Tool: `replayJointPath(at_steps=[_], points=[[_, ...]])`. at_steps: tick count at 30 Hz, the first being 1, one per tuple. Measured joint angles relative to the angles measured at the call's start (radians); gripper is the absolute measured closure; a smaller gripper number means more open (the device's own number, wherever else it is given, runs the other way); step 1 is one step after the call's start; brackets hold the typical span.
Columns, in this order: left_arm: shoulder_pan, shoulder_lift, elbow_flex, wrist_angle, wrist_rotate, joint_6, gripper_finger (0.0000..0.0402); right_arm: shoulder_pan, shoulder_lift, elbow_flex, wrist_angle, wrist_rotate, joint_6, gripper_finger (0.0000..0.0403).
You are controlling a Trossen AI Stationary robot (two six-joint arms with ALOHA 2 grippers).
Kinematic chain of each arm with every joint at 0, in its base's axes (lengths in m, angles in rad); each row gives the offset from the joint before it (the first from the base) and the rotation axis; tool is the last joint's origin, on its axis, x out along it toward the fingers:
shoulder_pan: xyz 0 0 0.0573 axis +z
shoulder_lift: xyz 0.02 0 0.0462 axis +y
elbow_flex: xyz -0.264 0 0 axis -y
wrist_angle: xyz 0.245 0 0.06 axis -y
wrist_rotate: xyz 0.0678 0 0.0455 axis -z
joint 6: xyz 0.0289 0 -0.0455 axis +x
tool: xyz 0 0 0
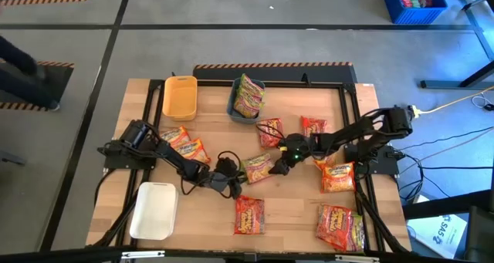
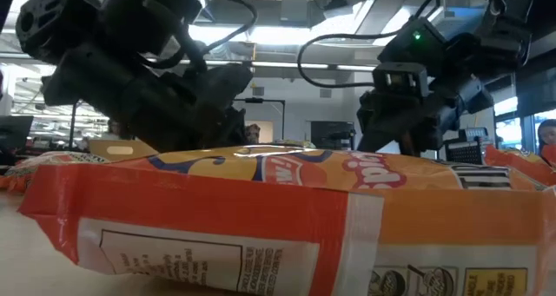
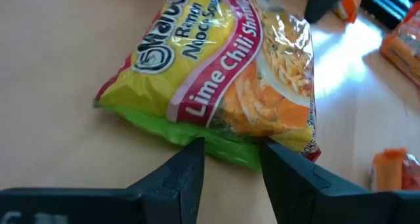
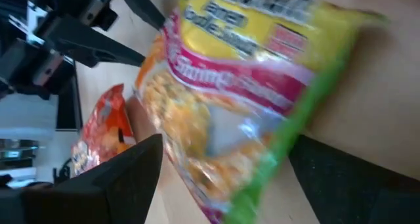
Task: Sort Maruchan noodles
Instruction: Put the green noodle pack into the blue bin
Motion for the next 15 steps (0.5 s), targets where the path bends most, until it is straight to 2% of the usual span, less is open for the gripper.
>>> replayJointPath(at_steps=[11, 15], points=[[0.006, 0.013, -0.001, 0.032, 0.0, 0.029, 0.026, 0.001, 0.072, 0.0, 0.189, 0.02, 0.014, 0.0072], [0.006, 0.015, 0.001, 0.041, 0.002, 0.044, 0.026, 0.001, 0.077, 0.01, 0.201, 0.031, 0.002, 0.0072]])
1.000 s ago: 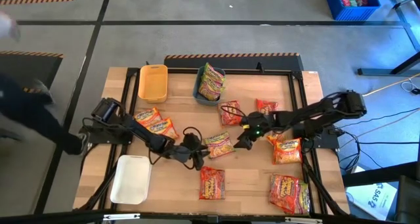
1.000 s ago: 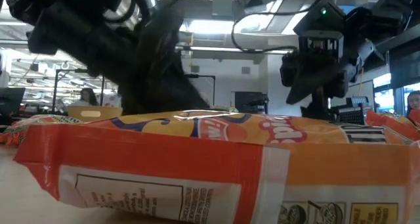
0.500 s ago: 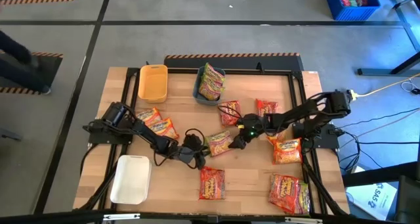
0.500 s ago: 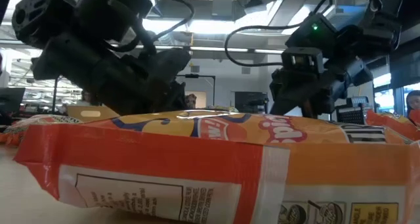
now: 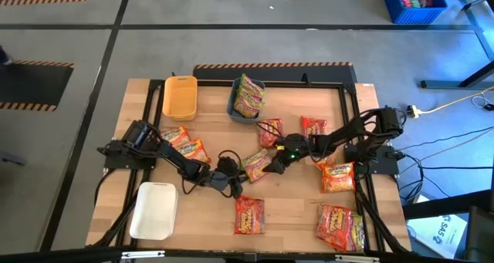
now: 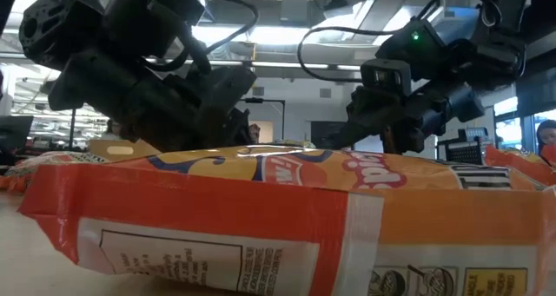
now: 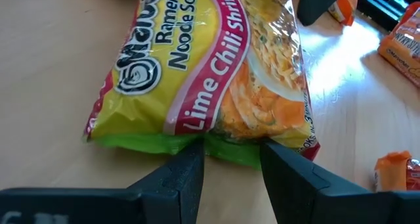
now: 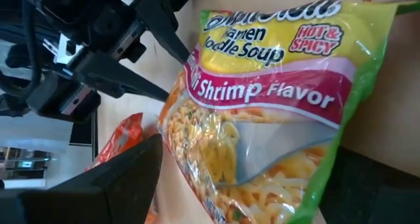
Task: Sort Maruchan noodles
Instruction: Put the green noodle pack into the blue bin
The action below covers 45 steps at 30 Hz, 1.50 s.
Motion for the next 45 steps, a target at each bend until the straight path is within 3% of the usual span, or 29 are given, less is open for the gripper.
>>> replayJointPath(at_steps=[10, 17, 24, 32, 38, 45], points=[[0.005, 0.005, 0.036, -0.006, -0.006, 0.078, 0.0261, 0.038, -0.001, 0.035, 0.024, 0.021, -0.08, 0.0088], [0.005, -0.003, 0.038, -0.007, -0.007, 0.109, 0.0261, 0.041, -0.002, 0.035, 0.02, 0.027, -0.131, 0.0191], [-0.019, -0.068, 0.036, -0.045, 0.016, 0.187, 0.0261, 0.039, -0.005, 0.035, 0.032, -0.041, -0.195, 0.0301], [-0.035, -0.268, 0.039, -0.236, 0.013, 0.242, 0.0261, 0.039, -0.068, 0.032, -0.013, -0.041, -0.282, 0.0297], [-0.035, -0.378, 0.039, -0.239, 0.033, 0.346, 0.0258, 0.05, -0.127, 0.031, -0.124, -0.037, -0.373, 0.0292], [-0.005, -0.435, 0.038, -0.235, 0.064, 0.453, 0.0214, 0.12, -0.143, 0.032, -0.064, 0.001, -0.481, 0.0302]])
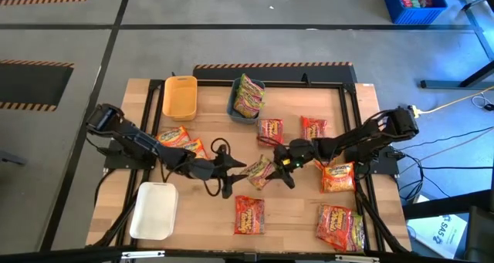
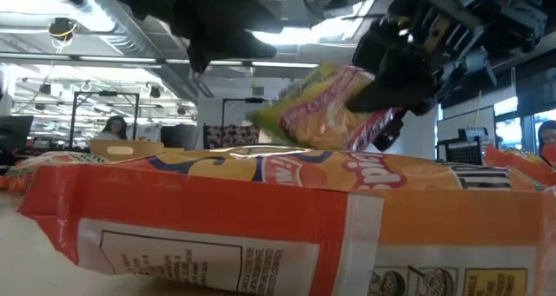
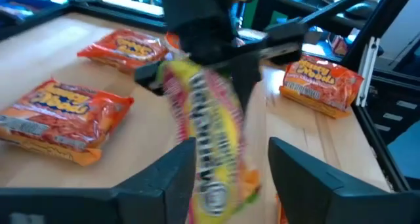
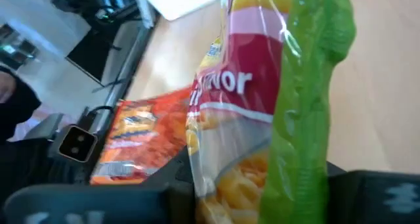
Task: Sort Maruchan noodles
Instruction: Put the green noodle pack into the blue bin
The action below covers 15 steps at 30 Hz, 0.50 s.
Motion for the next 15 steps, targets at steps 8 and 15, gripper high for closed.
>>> replayJointPath(at_steps=[8, 15], points=[[0.076, 0.084, 0.0, 0.065, 0.18, -0.074, 0.0159, 0.053, -0.001, 0.0, 0.041, 0.119, -0.093, 0.0302], [0.114, 0.134, 0.0, 0.145, 0.239, -0.08, 0.0158, 0.057, 0.0, 0.022, 0.058, 0.131, -0.123, 0.0295]])
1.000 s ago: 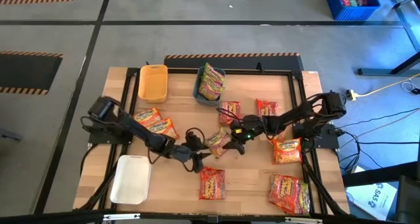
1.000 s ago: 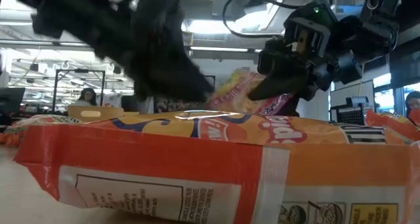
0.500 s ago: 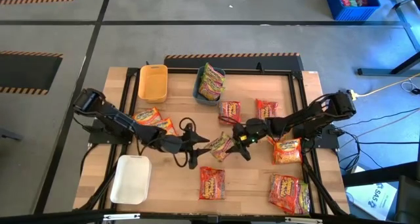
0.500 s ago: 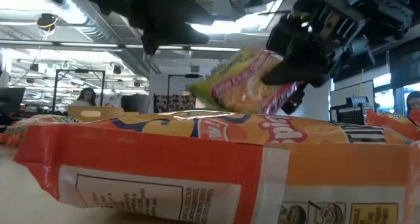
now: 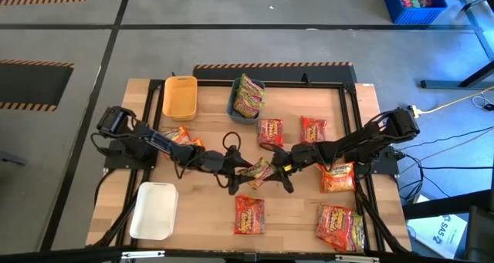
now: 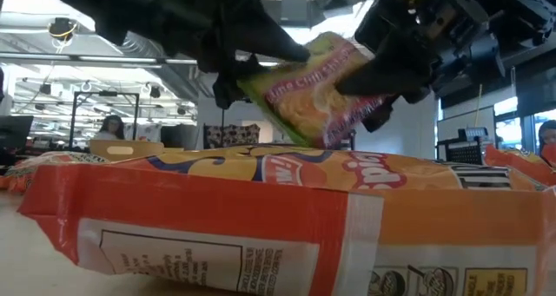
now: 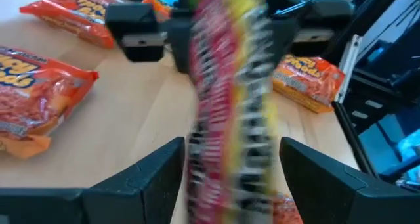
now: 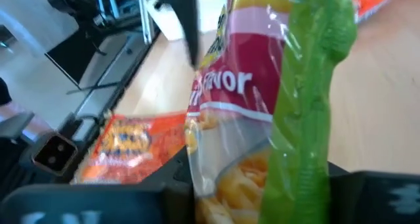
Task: Sort Maruchan noodles
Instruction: Put the green noodle pack into the blue bin
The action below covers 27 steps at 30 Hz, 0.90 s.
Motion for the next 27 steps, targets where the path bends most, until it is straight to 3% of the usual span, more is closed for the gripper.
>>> replayJointPath(at_steps=[8, 19, 27], points=[[0.036, -0.043, 0.001, -0.012, 0.098, -0.001, 0.0158, 0.0, -0.001, 0.012, -0.044, -0.026, -0.019, 0.0305], [0.039, 0.011, 0.0, 0.027, 0.088, -0.003, 0.0163, -0.001, 0.003, 0.055, -0.012, 0.003, -0.024, 0.0297], [0.063, 0.014, 0.0, 0.034, 0.096, 0.039, 0.0243, -0.001, 0.004, 0.056, -0.016, 0.084, -0.023, 0.0268]])
